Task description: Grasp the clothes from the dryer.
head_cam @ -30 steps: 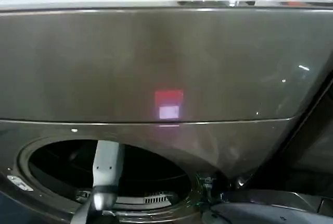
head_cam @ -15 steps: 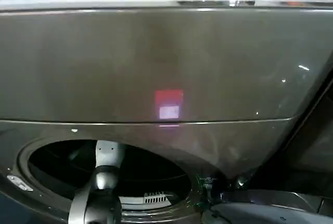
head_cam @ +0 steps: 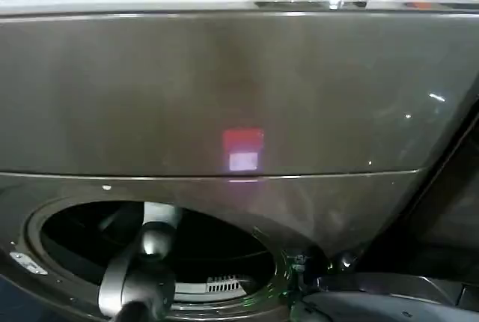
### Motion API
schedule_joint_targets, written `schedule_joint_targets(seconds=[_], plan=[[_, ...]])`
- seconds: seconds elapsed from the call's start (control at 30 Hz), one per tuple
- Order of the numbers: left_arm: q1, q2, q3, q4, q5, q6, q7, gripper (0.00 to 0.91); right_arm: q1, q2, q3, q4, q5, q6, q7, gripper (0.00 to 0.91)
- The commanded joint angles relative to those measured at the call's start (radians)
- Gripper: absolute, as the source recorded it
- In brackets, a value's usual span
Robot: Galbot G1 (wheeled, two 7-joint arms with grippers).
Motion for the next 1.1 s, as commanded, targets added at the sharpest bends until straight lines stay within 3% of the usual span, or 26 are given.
schedule_joint_targets(seconds=[0.03,0.63,0.7,0.8,0.9,1.1], plan=[[0.005,-0.006,0.007,0.015,0.038,0.042,-0.018,0.907,0.0,0.003,-0.005,0.004,0.002,0.0,0.001,0.907],[0.026,0.023,0.039,0.02,0.049,0.112,-0.059,0.907,-0.006,0.001,-0.005,0.002,0.003,0.002,0.001,0.907],[0.028,0.027,0.041,0.021,0.045,0.118,-0.062,0.796,-0.007,-0.001,-0.003,0.001,0.003,0.003,0.001,0.907],[0.028,0.028,0.044,0.023,0.037,0.13,-0.073,0.171,-0.007,-0.004,-0.004,0.001,0.003,0.003,0.001,0.907],[0.028,0.029,0.047,0.024,0.035,0.13,-0.079,0.046,-0.007,-0.003,-0.003,-0.001,0.003,0.003,0.001,0.907],[0.027,0.03,0.045,0.024,0.026,0.135,-0.078,0.0,-0.008,-0.003,0.001,-0.004,0.003,0.004,0.002,0.907]])
